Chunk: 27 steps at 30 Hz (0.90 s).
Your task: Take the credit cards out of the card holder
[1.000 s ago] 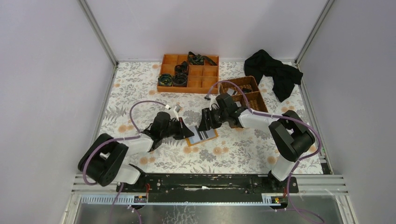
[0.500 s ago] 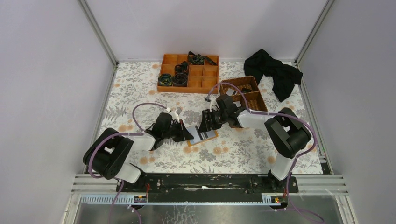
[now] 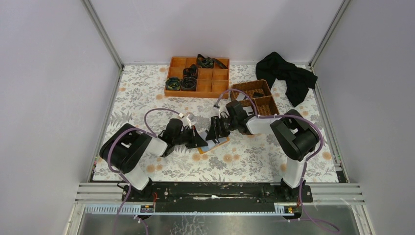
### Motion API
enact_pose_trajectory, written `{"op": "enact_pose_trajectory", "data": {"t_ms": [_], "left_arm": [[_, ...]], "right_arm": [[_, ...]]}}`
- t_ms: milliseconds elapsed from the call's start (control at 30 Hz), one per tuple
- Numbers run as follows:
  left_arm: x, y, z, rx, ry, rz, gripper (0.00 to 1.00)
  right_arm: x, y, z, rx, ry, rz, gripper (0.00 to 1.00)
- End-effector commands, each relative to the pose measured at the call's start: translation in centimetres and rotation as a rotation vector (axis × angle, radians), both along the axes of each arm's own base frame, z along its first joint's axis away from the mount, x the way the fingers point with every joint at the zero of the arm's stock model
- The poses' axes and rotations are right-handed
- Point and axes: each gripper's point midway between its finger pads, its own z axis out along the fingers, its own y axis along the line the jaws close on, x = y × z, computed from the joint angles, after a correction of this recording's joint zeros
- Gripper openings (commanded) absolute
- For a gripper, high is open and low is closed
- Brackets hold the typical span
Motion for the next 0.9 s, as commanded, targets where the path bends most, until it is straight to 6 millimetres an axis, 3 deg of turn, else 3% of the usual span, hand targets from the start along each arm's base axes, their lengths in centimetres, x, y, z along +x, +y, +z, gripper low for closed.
{"op": "enact_pose_trajectory", "data": {"t_ms": [0,400,700,800,867], "left_arm": [[-0.7,1.0,-2.4,0.073,0.051,0.020,0.00],[-0.4,1.8,-2.5,0.128,0.035,0.040,0.00],[-0.5,1.8,-2.9,0.132,0.044,0.039,0.00],[-0.6,1.9,-3.0,0.132,0.049,0.039,0.00],[-0.6,1.9,-3.0,0.133,0.048,0.039,0.00]], "right_arm": [[-0.3,0.6,0.9,0.062,0.010,0.022,0.51],[0.6,-0.4,1.8,0.010,-0.068,-0.030,0.07],[1.8,-1.8,2.4,-0.012,-0.098,-0.088,0.05],[2.1,-2.2,2.5,-0.014,-0.097,-0.101,0.07],[2.3,-2.5,2.5,-0.013,-0.095,-0.110,0.13]]}}
